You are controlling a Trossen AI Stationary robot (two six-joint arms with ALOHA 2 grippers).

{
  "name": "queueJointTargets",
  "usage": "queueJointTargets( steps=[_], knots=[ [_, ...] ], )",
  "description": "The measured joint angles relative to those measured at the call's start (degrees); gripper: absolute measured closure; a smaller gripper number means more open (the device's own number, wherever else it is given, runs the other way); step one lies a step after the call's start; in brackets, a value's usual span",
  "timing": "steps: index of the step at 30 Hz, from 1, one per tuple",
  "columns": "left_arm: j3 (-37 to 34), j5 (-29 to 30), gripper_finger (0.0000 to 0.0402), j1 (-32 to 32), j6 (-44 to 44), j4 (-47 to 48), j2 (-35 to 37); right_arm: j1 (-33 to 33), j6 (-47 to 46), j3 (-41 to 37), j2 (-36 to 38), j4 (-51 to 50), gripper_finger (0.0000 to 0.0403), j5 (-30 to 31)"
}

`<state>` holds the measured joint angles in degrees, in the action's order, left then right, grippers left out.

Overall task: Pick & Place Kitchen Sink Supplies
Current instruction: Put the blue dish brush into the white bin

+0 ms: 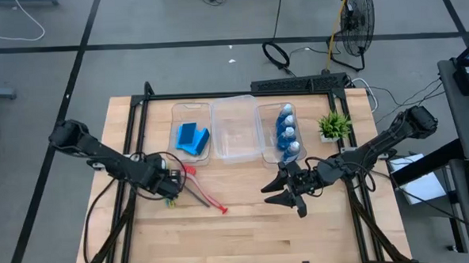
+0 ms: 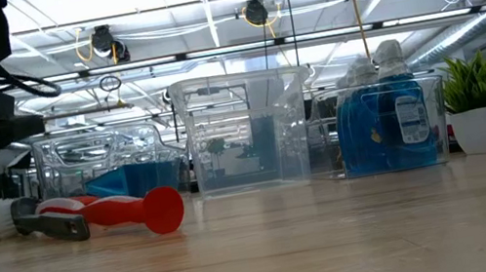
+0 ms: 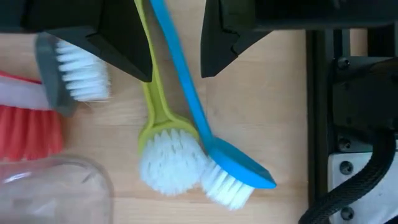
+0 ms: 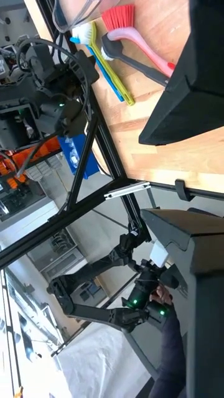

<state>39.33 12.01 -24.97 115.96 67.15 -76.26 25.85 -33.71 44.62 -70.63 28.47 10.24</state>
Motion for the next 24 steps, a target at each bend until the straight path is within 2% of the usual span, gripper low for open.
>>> queueJointTargets(
  steps=[6, 15, 19, 24],
  knots=[
    [0.0, -0.9, 0.0261, 0.75, -0.46, -0.01, -4.01, 0.0, -0.04, 0.0, 0.0, -0.02, 0.0236, -0.02],
    [0.02, -0.44, 0.0261, 1.46, -0.04, -0.07, -6.01, 0.0, -0.07, 0.0, 0.0, -0.02, 0.0236, -0.04],
    [0.02, -3.15, 0.0261, 1.55, -0.75, -0.4, -9.52, 0.0, -0.02, 0.0, 0.0, -0.02, 0.0236, -0.04],
    [0.0, -8.29, 0.0261, 0.84, 3.28, -2.24, -11.92, 0.0, -0.02, 0.0, 0.0, -0.02, 0.0236, -0.04]
  ],
)
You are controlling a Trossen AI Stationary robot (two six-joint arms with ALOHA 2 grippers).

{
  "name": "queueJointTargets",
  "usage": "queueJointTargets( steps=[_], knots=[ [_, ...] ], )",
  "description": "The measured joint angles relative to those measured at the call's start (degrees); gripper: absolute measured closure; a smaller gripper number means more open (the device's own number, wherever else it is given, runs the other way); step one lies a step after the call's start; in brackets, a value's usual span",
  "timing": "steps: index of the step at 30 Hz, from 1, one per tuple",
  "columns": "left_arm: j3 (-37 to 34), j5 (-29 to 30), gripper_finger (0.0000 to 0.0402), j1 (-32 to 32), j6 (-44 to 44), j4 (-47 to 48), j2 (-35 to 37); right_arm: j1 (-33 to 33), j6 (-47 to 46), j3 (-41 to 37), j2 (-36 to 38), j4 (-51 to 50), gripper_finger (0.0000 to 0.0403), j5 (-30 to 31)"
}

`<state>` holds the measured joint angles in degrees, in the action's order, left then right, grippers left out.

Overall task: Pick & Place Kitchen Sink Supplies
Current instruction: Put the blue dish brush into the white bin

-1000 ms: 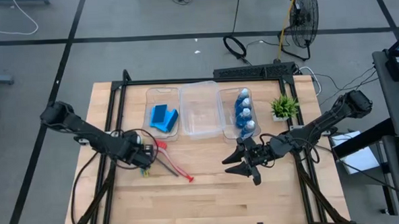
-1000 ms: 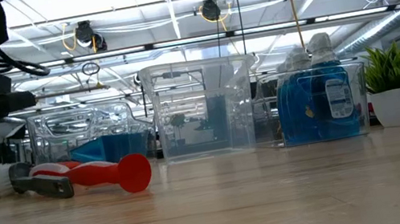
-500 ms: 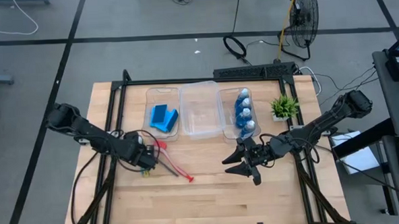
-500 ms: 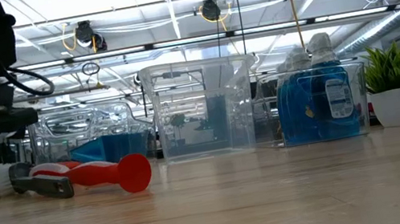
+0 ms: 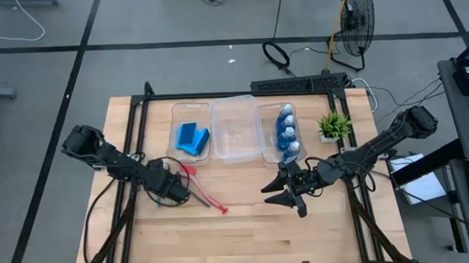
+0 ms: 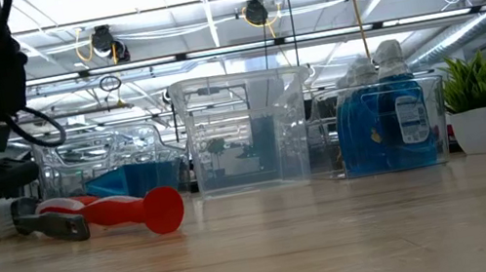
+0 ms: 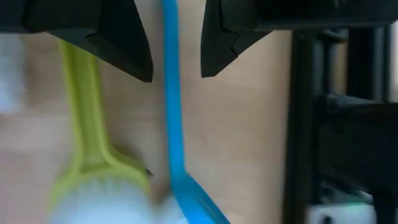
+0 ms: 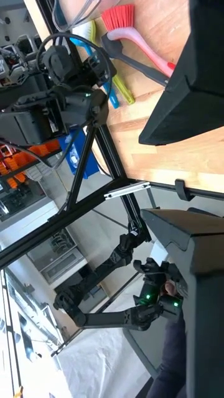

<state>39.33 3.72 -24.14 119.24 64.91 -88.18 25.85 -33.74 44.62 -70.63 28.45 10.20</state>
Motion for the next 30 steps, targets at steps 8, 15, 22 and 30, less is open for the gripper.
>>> queueJointTargets(
  steps=[8, 15, 22, 30],
  knots=[
    [0.0, 1.51, 0.0261, -2.37, -0.41, -3.01, 0.04, 0.0, 0.04, 0.0, 0.0, 0.0, 0.0236, 0.08],
    [0.0, 2.24, 0.0261, -2.58, -4.32, -2.59, 0.04, 0.0, -0.04, 0.0, 0.0, 0.0, 0.0236, 0.12],
    [0.02, 2.13, 0.0261, -2.58, -5.12, -1.17, 0.04, 0.0, -0.04, 0.0, 0.0, 0.0, 0.0236, 0.15],
    [0.02, 2.19, 0.0261, -2.56, -5.1, -0.98, 0.04, 0.0, -0.07, 0.0, 0.0, 0.01, 0.0236, 0.17]
  ],
)
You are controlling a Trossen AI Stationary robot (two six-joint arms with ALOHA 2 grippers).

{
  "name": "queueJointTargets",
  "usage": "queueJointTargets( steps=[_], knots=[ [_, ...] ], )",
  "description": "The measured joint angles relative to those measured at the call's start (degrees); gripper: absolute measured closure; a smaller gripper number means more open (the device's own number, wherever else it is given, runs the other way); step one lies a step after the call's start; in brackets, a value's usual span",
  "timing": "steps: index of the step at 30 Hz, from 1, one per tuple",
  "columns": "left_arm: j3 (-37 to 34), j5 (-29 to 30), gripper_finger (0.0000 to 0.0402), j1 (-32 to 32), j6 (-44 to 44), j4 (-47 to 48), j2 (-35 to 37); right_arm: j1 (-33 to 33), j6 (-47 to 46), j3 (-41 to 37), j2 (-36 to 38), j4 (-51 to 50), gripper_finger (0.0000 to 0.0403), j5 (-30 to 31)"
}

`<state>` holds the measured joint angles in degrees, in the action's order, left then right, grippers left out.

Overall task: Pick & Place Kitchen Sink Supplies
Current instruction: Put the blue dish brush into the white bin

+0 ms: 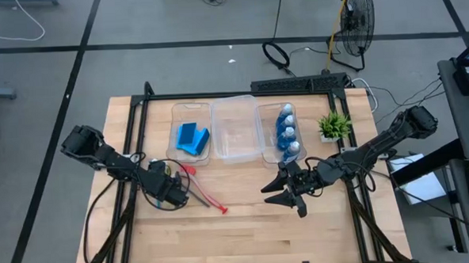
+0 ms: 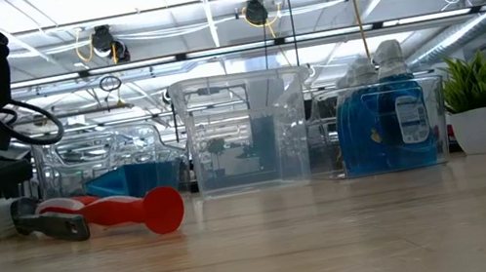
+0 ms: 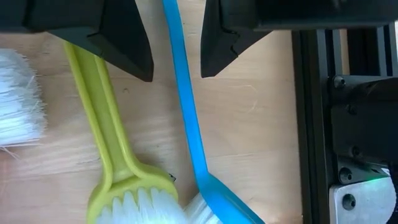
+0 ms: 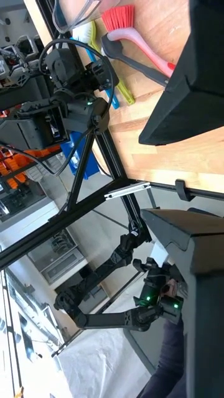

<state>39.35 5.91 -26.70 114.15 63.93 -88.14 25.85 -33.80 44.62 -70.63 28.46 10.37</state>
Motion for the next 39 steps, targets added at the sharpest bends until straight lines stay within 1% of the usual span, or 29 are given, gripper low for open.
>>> queueJointTargets(
  steps=[5, 15, 18, 21, 25, 27, 29, 31, 33, 34, 39],
  knots=[
    [-0.01, 0.28, 0.0261, 0.04, 0.01, 3.11, 0.0, 0.0, -0.02, 0.0, 0.0, 0.01, 0.0236, 0.0],
    [-0.02, 0.68, 0.0261, 0.04, 0.41, 2.9, 0.0, 0.0, -0.04, 0.0, 0.0, 0.32, 0.0236, 0.0],
    [-0.06, 2.2, 0.0261, 0.05, 0.62, 2.81, 0.0, 0.0, -0.03, 0.0, 0.0, 0.31, 0.0236, 0.0],
    [-1.44, 2.48, 0.0261, 0.73, 0.47, 0.92, 0.02, 0.0, -0.03, 0.0, 0.0, 0.31, 0.0236, 0.0],
    [-4.26, 0.94, 0.0263, 1.68, -0.74, -5.22, 0.39, 0.0, -0.04, 0.0, 0.0, 0.3, 0.0236, 0.0],
    [-4.57, 0.74, 0.0274, 1.68, -0.63, -5.77, 0.45, 0.0, -0.03, 0.0, 0.0, 0.3, 0.0236, 0.0],
    [-4.6, 0.52, 0.0296, 1.66, -0.48, -5.8, 0.71, 0.0, -0.04, -0.02, 0.0, 0.3, 0.0236, -0.04],
    [-4.82, -0.09, 0.0329, 1.72, -0.72, -6.08, 1.5, 0.02, -0.01, -0.02, 0.0, 0.41, 0.0236, -0.09],
    [-4.96, -0.21, 0.0371, 1.71, -1.01, -6.14, 2.46, 0.0, 0.02, -0.02, 0.0, 0.41, 0.0236, -0.11],
    [-5.03, -0.54, 0.0381, 1.7, -0.9, -5.76, 2.87, 0.0, 0.03, -0.02, 0.0, 0.41, 0.0236, -0.1],
    [-5.13, -2.82, 0.0374, 1.7, -0.18, -4.03, 5.04, 0.02, 0.09, -0.02, 0.0, 0.41, 0.0236, -0.13]
  ],
)
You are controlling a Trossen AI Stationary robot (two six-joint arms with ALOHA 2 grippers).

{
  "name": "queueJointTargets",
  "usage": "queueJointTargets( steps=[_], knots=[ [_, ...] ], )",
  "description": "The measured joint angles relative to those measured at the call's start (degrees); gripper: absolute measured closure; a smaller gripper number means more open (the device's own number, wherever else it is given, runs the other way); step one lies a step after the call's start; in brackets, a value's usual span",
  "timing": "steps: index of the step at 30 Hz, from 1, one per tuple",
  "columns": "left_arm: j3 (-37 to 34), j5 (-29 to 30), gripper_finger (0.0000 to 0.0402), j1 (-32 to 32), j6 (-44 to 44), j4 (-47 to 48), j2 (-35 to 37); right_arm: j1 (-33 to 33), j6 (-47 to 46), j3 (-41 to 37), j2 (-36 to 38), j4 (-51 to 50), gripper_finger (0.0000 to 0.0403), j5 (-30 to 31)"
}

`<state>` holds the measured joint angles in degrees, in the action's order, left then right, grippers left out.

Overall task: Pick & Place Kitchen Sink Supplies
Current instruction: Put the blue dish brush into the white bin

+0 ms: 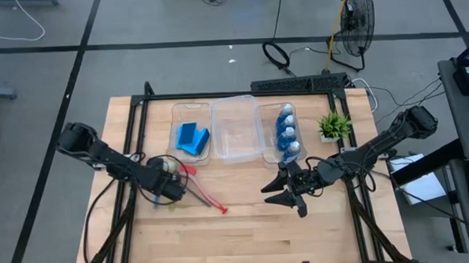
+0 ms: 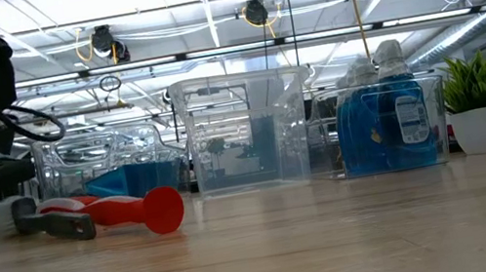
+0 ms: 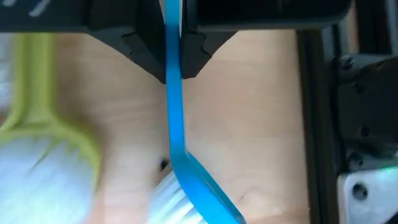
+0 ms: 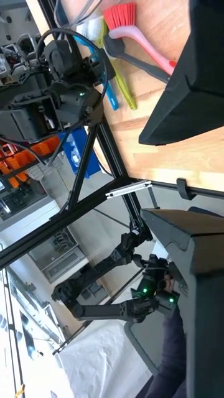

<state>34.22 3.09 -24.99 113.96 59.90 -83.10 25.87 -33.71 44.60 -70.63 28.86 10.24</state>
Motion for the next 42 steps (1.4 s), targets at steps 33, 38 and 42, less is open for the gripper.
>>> queueJointTargets(
  steps=[33, 38, 42],
  knots=[
    [15.88, -9.39, 0.0383, -8.59, 0.75, 24.88, 20.51, -0.01, 1.0, 0.0, 0.0, -0.02, 0.0236, 0.0],
    [27.49, -3.16, 0.0383, -11.29, 2.87, 29.78, 22.09, -0.27, 2.08, 0.0, 0.0, -0.02, 0.0236, 0.02],
    [33.65, 5.48, 0.0383, -12.03, 4.05, 30.33, 21.84, -0.81, 2.08, 0.0, -0.02, -0.26, 0.0236, 0.09]
  ],
)
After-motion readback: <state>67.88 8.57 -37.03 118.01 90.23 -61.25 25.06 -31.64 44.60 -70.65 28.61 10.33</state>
